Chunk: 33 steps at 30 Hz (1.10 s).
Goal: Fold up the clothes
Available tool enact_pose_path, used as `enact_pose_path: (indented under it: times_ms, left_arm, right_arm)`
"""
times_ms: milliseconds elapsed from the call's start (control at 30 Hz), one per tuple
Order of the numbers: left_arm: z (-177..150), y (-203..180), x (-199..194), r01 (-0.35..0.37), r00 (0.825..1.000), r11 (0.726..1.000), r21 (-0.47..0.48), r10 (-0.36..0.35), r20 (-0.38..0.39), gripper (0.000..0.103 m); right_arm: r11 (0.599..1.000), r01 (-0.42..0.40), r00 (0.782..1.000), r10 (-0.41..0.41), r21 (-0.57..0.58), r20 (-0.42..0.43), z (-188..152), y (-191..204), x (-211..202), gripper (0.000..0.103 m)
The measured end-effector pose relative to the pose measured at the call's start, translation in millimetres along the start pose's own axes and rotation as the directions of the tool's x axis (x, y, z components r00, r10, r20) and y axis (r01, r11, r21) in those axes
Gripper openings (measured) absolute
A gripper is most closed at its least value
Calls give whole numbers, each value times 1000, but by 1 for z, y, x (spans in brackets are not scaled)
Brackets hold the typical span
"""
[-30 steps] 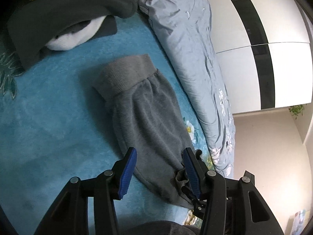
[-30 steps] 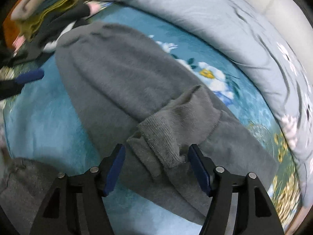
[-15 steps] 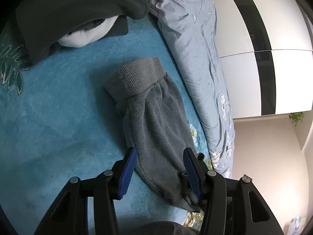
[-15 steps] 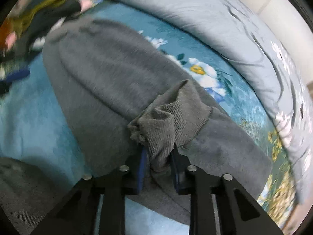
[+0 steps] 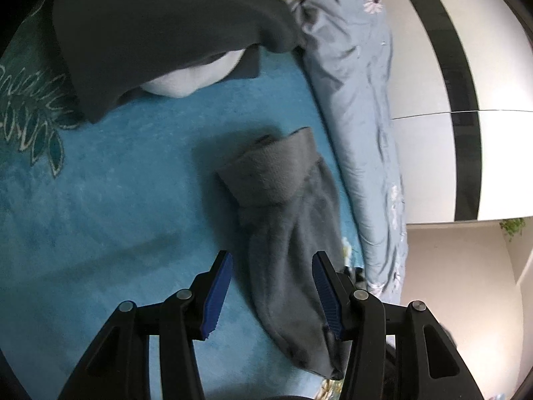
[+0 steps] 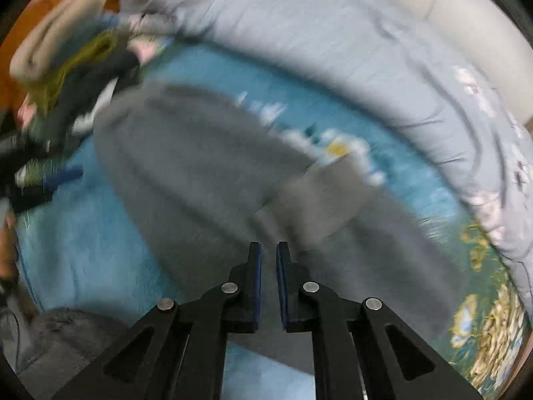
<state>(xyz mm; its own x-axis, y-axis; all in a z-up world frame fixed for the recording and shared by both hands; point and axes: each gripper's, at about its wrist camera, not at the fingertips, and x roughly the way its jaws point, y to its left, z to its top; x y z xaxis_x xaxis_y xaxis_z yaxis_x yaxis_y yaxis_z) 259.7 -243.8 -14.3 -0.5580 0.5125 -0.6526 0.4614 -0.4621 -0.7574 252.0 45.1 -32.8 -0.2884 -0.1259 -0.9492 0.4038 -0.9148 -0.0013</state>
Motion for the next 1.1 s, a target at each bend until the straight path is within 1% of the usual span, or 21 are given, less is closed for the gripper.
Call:
enact_pose_path:
  times_ms: [67,100,167,233,300,367,400,433,500,533,567,600,633,667,733,800,867,933,1000,1033,1100]
  left_arm:
    - [6,2,4,2,1000,1000,-4,-2,-3,54]
    - [10,2,7,9,1000,1000,-7,-9,1,54]
    - [18,1,15,30,1000,999,-28,-30,9,56]
    - [27,1,24,53,999,997,-53,-52,15,58]
    - [33,2,33,46,999,996,-74,-45,19,58]
    - [38,3,40,43,999,995,-90,-41,21,56]
    - [40,3,43,44,999,994,-98,-42,21,56]
    - [41,3,45,44,999,994,-103,-42,22,56]
    - [43,2,48,45,999,994,-98,-42,34,55]
    - [44,1,49,42,998,995,-95,-38,39,50]
    - [45,0,51,20,999,996,-88,-17,42,46]
    - [45,-2,53,-6,999,997,-83,10,45,41]
    - [46,-4,55,-30,998,997,-78,34,48,38]
    - [46,-6,56,-39,998,996,-75,43,51,37]
    - [47,-9,57,-53,997,996,-69,56,54,37]
    - [47,-10,57,-58,997,996,-67,61,49,37]
    - [50,-8,57,-55,997,996,-75,59,40,38]
    - [52,-6,56,-49,998,995,-83,52,29,40]
    - [53,-6,55,-47,999,996,-80,48,15,42]
    - [54,-5,54,-46,999,996,-73,47,10,45]
    - [55,-6,54,-49,999,997,-59,49,1,50]
  right_arm:
    - [999,-31,999,31,23,7,-1,-2,-2,9]
    - [999,-33,999,32,30,15,-1,-6,-6,9]
    - [999,-17,999,15,38,37,1,-14,-18,9]
    - [997,2,998,-7,73,61,1,-28,-31,10]
    - [992,16,996,-27,124,85,-1,-44,-44,10]
    - [981,19,993,-40,194,107,-12,-65,-56,11]
    - [973,15,993,-42,228,113,-17,-76,-59,14]
    - [965,6,993,-37,263,113,-24,-87,-59,19]
    - [947,-13,994,-23,320,109,-34,-105,-57,26]
    - [946,-25,995,-8,324,100,-34,-106,-52,28]
    - [944,-37,996,7,328,91,-35,-106,-47,31]
    - [942,-49,996,23,332,83,-36,-107,-42,43]
    - [944,-62,997,40,325,73,-36,-105,-36,56]
    - [954,-66,997,50,291,62,-33,-96,-30,59]
    - [979,-49,998,43,195,40,-23,-72,-16,60]
    - [995,-17,1000,15,96,23,-12,-49,-3,60]
    - [1000,11,1000,-11,4,8,-2,-27,11,60]
    - [997,38,999,-39,-60,-20,2,-12,29,60]
    - [990,94,994,-98,-101,-37,3,-4,43,60]
    - [988,110,993,-115,-106,-41,4,-4,47,60]
    - [991,108,993,-112,-83,-43,3,-9,51,59]
